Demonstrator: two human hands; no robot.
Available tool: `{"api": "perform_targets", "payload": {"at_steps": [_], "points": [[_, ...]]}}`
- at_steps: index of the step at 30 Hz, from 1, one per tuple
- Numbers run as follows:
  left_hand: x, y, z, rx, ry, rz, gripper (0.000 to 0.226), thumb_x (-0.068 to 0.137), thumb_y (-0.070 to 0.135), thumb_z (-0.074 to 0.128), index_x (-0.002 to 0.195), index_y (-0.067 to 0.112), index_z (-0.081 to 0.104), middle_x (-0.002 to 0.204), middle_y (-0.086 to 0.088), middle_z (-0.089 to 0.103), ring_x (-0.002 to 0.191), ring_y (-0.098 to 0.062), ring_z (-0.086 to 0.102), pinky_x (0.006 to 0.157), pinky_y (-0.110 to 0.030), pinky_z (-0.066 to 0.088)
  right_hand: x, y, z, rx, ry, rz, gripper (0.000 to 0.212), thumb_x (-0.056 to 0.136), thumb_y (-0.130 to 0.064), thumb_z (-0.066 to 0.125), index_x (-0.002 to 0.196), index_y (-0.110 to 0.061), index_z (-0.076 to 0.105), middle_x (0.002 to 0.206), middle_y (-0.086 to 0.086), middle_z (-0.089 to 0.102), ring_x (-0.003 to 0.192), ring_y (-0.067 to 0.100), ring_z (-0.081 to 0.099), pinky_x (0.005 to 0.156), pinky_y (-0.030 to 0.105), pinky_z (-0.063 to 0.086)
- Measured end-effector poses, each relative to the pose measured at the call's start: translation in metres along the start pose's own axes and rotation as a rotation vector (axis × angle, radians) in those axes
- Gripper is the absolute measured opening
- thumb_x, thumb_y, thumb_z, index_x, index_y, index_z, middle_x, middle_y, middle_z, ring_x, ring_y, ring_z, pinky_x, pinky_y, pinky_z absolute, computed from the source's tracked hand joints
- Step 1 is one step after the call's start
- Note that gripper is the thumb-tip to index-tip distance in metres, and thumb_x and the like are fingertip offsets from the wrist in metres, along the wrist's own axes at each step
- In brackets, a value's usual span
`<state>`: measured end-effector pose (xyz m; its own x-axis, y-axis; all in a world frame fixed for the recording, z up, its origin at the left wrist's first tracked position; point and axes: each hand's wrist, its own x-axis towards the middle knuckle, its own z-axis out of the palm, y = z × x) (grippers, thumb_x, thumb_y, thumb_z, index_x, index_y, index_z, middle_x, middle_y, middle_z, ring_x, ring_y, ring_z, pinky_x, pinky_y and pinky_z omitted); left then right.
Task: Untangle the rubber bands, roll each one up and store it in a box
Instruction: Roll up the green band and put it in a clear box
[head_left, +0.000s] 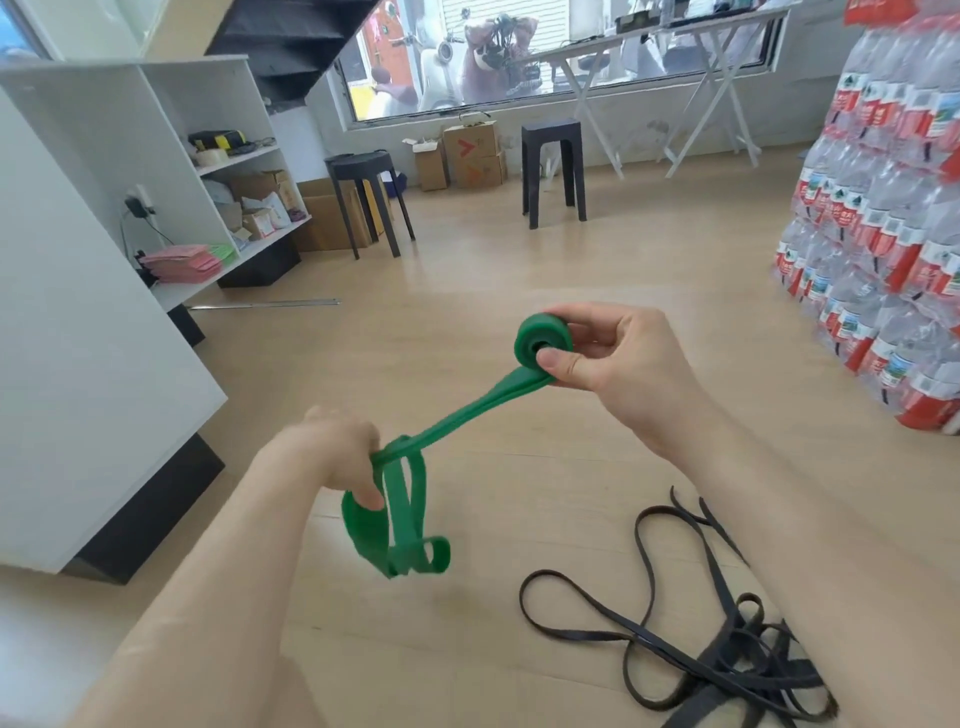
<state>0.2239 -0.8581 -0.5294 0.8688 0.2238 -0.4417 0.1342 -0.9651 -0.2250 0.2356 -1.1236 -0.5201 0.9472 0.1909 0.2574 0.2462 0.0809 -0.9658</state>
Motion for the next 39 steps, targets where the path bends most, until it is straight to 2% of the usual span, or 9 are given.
{"api": "perform_targets", "payload": {"at_steps": [3,5,9,15,18,21,25,33,39], "points": [[-0.003,0.011,0.012,-0.048,-0.235,0.098,0.072,0.072,0.037,0.079,0.135,0.032,0.044,0.136,0.006,0.049,0.124,-0.02,0.047,0.103,-0.039,0.042,-0.006,0.016,0.018,-0.082,-0.083,0.05,0.033,0.078,0.008,0.072,0.108,-0.007,0.069,0.091,0.008,0.072,0.078,0.016,0.071,0.076,0.028,0.059],[-0.002,0.021,0.018,-0.367,-0.228,0.302,0.081,0.075,0.031,0.078,0.141,0.039,0.031,0.143,0.011,0.042,0.133,-0.011,0.04,0.108,-0.037,0.037,-0.007,0.024,0.025,-0.182,-0.116,0.061,0.036,0.077,0.004,0.076,0.109,-0.011,0.069,0.092,0.005,0.072,0.078,0.013,0.071,0.077,0.026,0.058],[-0.009,0.06,0.02,-1.096,-0.035,0.631,0.071,0.077,0.021,0.078,0.137,0.032,0.04,0.123,0.008,0.062,0.12,-0.002,0.053,0.103,-0.03,0.043,-0.005,0.025,0.029,-0.195,-0.115,0.041,0.034,0.077,0.003,0.076,0.101,-0.02,0.07,0.091,0.003,0.074,0.081,0.02,0.073,0.078,0.03,0.058],[-0.006,0.093,0.021,-1.354,0.289,0.694,0.054,0.079,0.015,0.075,0.126,0.023,0.05,0.109,-0.005,0.069,0.104,-0.019,0.065,0.094,-0.038,0.052,0.001,0.024,0.014,0.033,-0.118,0.066,0.029,0.082,0.012,0.066,0.099,-0.011,0.071,0.085,0.005,0.075,0.078,0.023,0.073,0.07,0.029,0.058],[-0.01,0.088,0.01,-1.265,0.356,0.707,0.063,0.075,0.022,0.078,0.13,0.032,0.049,0.102,-0.012,0.069,0.096,-0.023,0.067,0.09,-0.04,0.054,0.002,0.025,0.007,0.047,-0.126,0.087,0.029,0.082,0.011,0.066,0.103,-0.009,0.07,0.086,0.004,0.075,0.081,0.022,0.073,0.074,0.029,0.058],[-0.017,0.082,0.002,-1.142,0.418,0.662,0.084,0.071,0.023,0.083,0.139,0.043,0.038,0.088,-0.004,0.069,0.082,-0.014,0.066,0.083,-0.024,0.053,0.003,0.026,0.002,0.026,-0.127,0.103,0.031,0.082,0.007,0.068,0.109,-0.008,0.069,0.093,0.009,0.076,0.087,0.025,0.073,0.084,0.035,0.058],[-0.027,0.075,-0.003,-1.082,0.498,0.646,0.083,0.064,0.023,0.086,0.133,0.045,0.045,0.083,0.007,0.071,0.077,-0.002,0.064,0.079,-0.012,0.049,0.002,0.025,0.0,0.009,-0.164,0.14,0.032,0.082,0.004,0.07,0.113,-0.006,0.068,0.1,0.016,0.074,0.094,0.033,0.071,0.089,0.044,0.057],[-0.038,0.069,-0.005,-0.983,0.433,0.691,0.067,0.07,0.016,0.082,0.119,0.052,0.053,0.088,0.002,0.072,0.084,-0.016,0.069,0.086,-0.039,0.055,0.0,0.02,-0.001,-0.104,-0.238,0.128,0.035,0.073,-0.004,0.079,0.105,-0.015,0.072,0.09,0.009,0.076,0.084,0.021,0.072,0.085,0.033,0.055],[-0.044,0.07,-0.009,-1.111,0.418,0.73,0.066,0.072,0.005,0.08,0.12,0.044,0.058,0.093,0.003,0.075,0.088,-0.016,0.07,0.085,-0.039,0.056,0.0,0.022,-0.004,0.063,-0.258,0.168,0.043,0.066,-0.01,0.081,0.108,-0.007,0.071,0.102,0.019,0.073,0.094,0.031,0.071,0.084,0.035,0.056]]}}
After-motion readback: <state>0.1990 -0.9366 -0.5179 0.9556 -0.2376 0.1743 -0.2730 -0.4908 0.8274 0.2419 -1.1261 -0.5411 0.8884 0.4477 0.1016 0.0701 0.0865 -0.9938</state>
